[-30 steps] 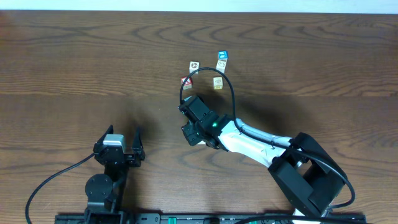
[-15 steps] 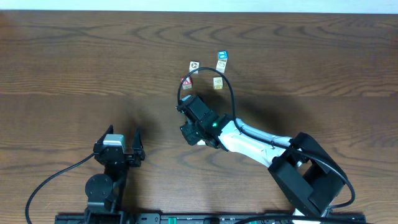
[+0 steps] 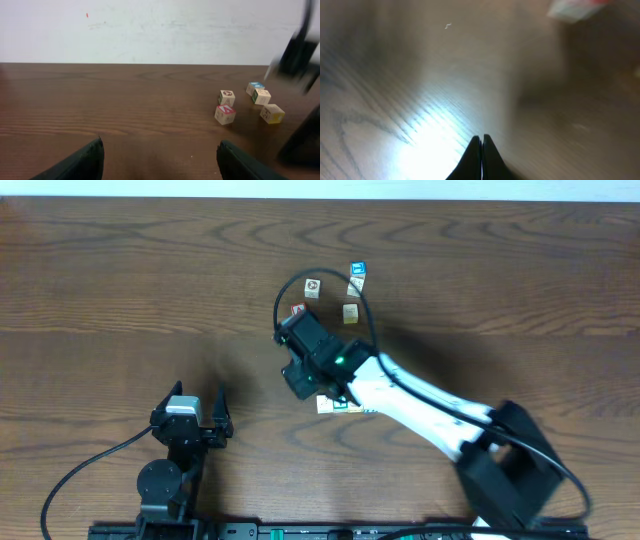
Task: Lift 5 blocks
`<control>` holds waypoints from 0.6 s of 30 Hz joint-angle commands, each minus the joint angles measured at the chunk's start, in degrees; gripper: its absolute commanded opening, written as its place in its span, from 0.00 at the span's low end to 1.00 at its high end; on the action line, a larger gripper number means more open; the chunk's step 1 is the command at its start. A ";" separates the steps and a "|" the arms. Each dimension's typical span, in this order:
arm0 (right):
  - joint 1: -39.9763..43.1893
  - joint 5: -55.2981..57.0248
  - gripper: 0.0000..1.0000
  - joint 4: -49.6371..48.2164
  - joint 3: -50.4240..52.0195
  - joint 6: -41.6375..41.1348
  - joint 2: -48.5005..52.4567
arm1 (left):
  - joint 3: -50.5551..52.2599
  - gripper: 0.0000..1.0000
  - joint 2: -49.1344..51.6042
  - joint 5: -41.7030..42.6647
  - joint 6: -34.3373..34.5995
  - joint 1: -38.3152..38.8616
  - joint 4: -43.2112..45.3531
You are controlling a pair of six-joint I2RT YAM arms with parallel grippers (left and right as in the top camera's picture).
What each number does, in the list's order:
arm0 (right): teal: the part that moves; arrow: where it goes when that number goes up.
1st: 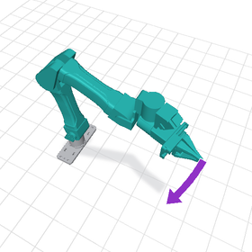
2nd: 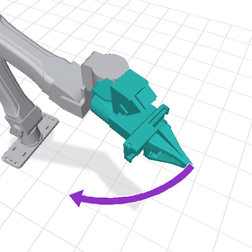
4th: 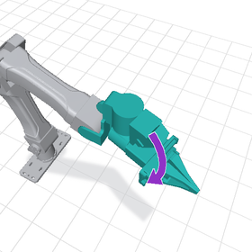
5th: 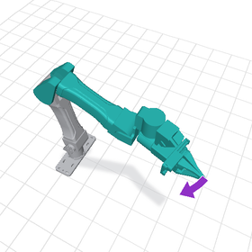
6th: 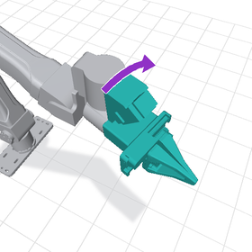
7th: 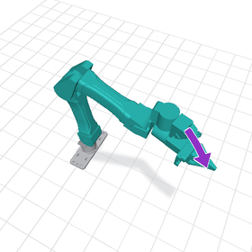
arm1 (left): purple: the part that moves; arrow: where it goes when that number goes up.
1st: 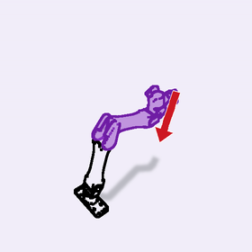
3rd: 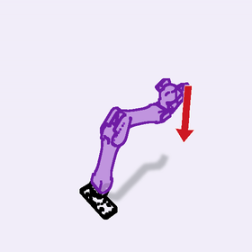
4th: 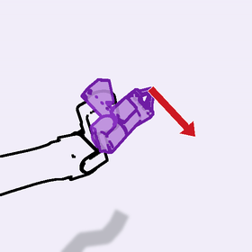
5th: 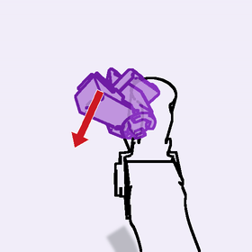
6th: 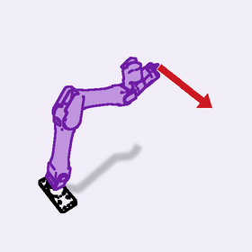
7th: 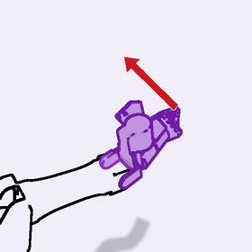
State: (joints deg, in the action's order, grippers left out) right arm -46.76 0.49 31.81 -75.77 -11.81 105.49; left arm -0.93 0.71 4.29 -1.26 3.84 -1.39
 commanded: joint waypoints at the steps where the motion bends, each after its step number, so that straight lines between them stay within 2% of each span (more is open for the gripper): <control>1: 1.16 12.63 0.01 3.78 -4.44 2.14 -10.16 | 0.70 0.73 -0.04 1.01 0.28 -0.28 -2.27; 5: 1.36 21.24 0.01 11.45 -4.92 4.20 -23.93 | 0.70 0.73 -0.04 1.01 0.28 -0.28 -2.27; 10: 2.19 30.21 0.01 22.93 -4.92 2.67 -40.44 | 0.70 0.73 -0.04 0.98 0.28 -0.28 -2.27; 14: 9.25 33.77 0.01 34.67 -4.68 -4.42 -49.72 | 0.70 0.73 -0.04 0.98 0.28 -0.28 -2.27; 18: 21.88 28.74 0.01 39.89 -2.97 -5.66 -52.63 | 0.70 0.73 -0.04 1.01 0.28 -0.28 -2.27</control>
State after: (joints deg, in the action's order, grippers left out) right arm -31.31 30.24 70.37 -80.77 -14.57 52.03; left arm -0.93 0.71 4.29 -1.28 3.84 -1.41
